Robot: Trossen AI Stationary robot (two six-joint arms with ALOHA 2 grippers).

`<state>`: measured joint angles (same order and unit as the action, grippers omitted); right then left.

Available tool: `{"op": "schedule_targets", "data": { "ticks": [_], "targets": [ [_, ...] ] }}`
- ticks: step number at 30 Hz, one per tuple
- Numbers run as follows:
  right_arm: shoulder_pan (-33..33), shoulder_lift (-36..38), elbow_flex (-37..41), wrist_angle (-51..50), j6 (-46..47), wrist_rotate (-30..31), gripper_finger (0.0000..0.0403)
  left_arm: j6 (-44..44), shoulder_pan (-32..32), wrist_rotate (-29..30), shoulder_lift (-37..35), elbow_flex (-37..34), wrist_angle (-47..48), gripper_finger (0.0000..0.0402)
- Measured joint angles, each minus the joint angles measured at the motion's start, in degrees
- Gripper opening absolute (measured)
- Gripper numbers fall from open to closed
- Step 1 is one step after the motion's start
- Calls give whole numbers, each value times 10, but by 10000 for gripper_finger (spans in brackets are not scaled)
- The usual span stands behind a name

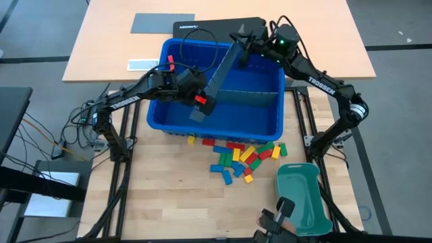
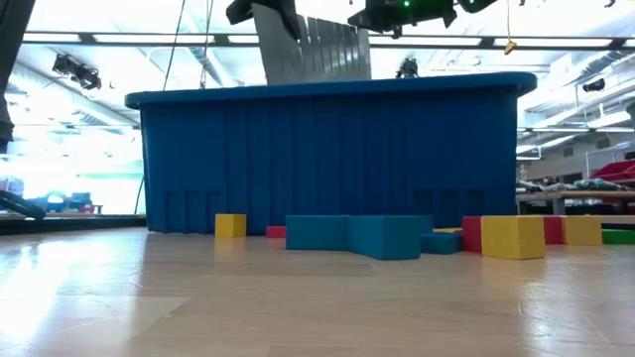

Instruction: Sort Items/Unsort Items

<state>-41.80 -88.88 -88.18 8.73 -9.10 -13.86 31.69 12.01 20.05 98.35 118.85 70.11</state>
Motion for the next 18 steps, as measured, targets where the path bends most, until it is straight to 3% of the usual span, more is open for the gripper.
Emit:
{"op": "schedule_targets", "data": {
  "ticks": [18],
  "targets": [
    [-39, -39, 0, -30, 13, -32, 0, 3, -1, -10, 23, 2, -9, 3]
  ]
}}
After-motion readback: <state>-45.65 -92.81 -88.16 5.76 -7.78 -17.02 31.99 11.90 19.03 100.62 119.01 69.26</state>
